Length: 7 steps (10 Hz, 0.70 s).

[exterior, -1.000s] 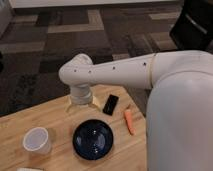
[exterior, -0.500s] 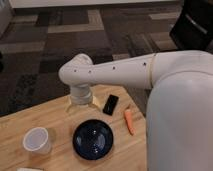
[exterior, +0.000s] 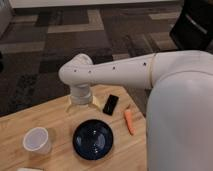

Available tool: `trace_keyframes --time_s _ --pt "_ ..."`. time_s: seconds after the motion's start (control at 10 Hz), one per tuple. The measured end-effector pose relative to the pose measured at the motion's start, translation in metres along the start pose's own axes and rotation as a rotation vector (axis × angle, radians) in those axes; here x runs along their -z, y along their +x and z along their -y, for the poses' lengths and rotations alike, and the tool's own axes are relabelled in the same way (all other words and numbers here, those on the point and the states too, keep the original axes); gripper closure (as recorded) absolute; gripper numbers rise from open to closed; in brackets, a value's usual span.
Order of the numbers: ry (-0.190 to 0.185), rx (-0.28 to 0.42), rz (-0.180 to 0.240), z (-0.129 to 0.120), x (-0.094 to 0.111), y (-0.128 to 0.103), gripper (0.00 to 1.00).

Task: Pick up the ceramic bowl

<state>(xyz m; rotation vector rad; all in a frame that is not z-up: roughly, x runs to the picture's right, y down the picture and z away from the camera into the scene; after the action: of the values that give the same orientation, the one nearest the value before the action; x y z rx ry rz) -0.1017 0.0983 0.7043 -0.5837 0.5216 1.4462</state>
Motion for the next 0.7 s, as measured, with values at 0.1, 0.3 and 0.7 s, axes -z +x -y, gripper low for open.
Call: trace_keyframes --time_s 0.1,0.3,0.7 --pt "0.0 0.0 0.0 0.0 0.0 0.0 0.2" --pt "0.005 0.025 0.003 0.001 0.0 0.003 0.2" --pt "0.0 0.118 0.017 0.011 -0.004 0.015 0.2"
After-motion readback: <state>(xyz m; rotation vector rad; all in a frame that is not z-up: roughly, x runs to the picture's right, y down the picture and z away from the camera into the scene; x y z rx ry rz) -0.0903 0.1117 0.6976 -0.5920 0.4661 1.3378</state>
